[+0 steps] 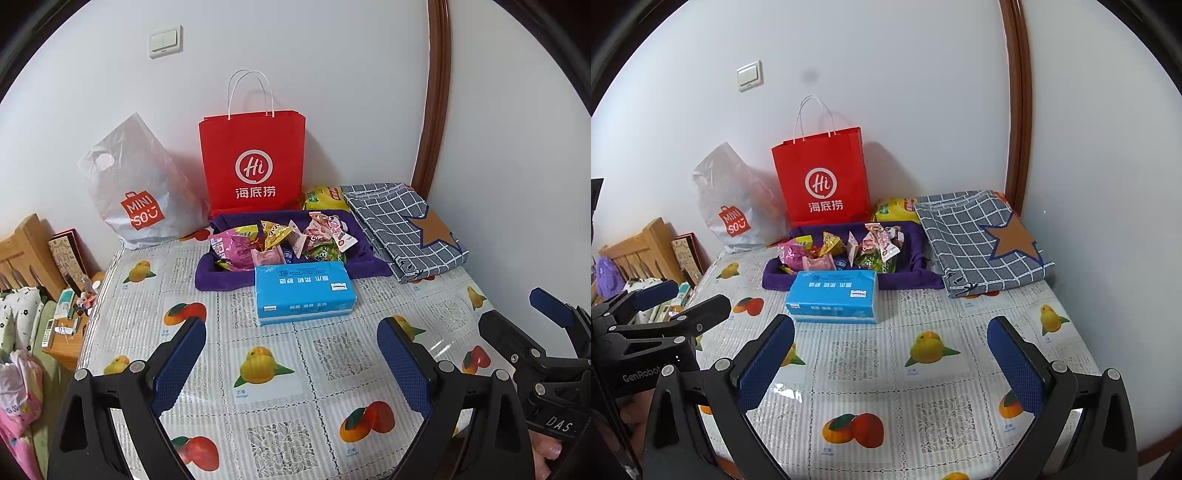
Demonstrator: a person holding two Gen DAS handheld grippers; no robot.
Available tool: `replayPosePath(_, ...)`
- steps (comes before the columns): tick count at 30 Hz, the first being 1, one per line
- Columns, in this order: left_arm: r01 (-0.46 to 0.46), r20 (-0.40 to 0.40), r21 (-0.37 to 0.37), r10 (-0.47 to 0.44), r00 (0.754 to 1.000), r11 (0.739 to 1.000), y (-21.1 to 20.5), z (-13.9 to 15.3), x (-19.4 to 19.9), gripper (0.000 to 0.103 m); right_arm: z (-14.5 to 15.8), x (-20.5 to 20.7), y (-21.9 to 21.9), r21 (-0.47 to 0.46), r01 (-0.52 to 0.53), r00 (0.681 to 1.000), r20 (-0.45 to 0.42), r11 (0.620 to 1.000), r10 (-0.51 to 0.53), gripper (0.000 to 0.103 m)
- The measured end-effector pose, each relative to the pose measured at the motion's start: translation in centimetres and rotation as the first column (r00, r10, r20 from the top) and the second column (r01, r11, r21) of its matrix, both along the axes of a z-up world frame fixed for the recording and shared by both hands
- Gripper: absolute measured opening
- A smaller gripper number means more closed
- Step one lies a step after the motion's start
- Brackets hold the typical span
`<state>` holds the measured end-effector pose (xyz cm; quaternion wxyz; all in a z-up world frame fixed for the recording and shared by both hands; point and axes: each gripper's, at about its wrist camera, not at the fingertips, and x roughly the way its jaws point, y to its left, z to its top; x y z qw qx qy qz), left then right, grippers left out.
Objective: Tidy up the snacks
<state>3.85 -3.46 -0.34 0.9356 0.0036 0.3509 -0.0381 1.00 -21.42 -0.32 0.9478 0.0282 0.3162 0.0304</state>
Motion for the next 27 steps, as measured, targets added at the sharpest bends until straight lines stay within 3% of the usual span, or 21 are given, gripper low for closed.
replayPosePath(27,-0.007,0.003,-0.001,0.007,1.000,1.000,0.20,0.29,0.01,0.094,0.20,0.18,0.60,-0.009,-0.015,1.000,0.004,1.000,0.015,0.103)
